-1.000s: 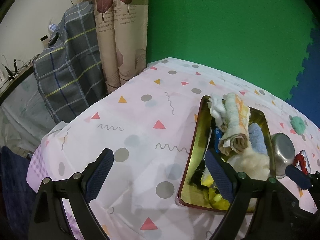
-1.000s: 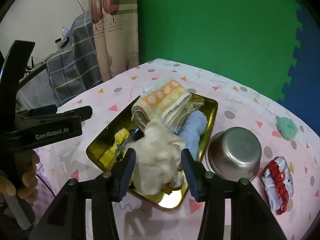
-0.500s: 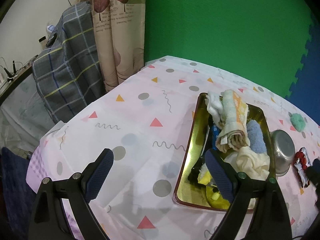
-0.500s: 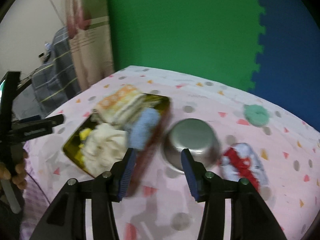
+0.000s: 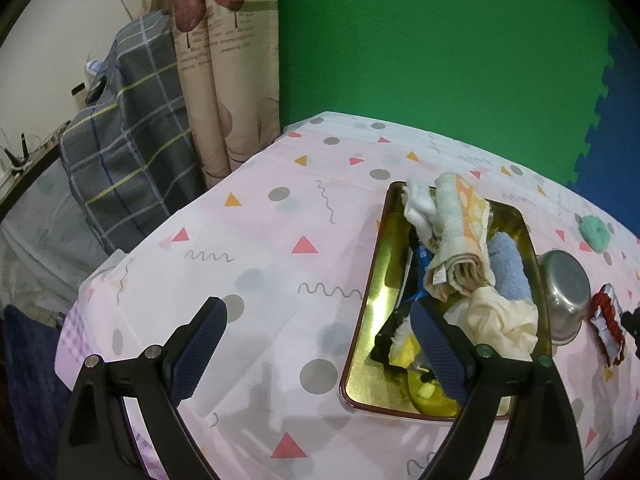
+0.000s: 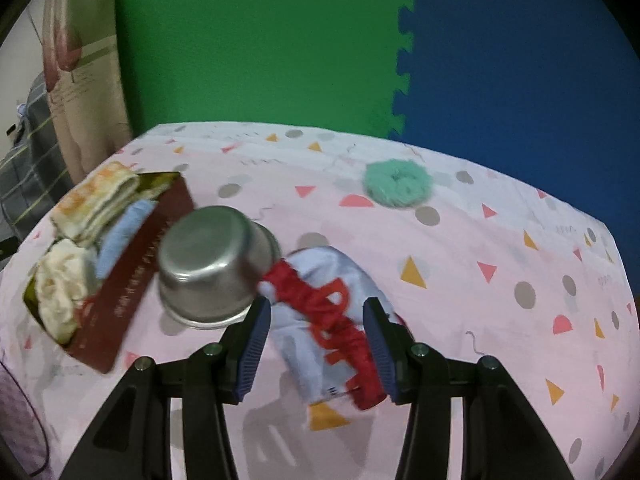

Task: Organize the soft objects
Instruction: 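Grasp the blue-white satin pouch with red ruffle using the right gripper, then lift the satin pouch with the right gripper while the left moves toward the green scrunchie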

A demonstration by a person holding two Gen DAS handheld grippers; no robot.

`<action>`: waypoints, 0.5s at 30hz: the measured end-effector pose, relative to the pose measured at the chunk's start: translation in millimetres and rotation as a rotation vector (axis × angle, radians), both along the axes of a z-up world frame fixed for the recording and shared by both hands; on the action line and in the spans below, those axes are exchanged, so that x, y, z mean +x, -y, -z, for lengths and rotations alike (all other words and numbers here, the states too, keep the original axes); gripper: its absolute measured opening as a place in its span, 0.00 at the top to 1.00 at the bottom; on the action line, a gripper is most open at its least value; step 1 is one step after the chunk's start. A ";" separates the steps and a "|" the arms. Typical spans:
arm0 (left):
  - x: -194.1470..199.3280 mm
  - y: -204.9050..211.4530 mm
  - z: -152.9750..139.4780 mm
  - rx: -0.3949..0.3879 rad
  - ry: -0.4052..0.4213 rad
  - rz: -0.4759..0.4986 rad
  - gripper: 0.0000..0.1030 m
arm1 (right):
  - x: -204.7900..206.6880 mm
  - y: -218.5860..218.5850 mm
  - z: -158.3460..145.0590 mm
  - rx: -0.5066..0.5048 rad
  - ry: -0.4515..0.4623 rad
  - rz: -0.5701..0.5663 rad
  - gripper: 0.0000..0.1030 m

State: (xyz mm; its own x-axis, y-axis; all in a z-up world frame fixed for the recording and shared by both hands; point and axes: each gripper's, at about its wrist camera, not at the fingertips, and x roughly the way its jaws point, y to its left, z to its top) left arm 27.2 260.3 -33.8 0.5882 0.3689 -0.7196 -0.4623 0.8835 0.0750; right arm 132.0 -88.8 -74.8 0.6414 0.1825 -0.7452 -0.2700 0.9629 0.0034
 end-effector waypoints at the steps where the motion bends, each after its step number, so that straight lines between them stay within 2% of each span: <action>1: 0.4 1.5 0.2 0.006 -0.002 0.007 0.11 | 4.3 1.0 4.0 -0.003 -0.005 0.001 0.52; 8: 3.5 12.3 -0.8 0.009 -0.001 0.048 0.11 | 31.4 8.3 29.4 0.001 -0.032 0.004 0.51; 15: 6.7 32.2 -11.5 0.012 0.017 0.090 0.10 | 34.8 11.6 43.7 0.037 -0.044 -0.016 0.48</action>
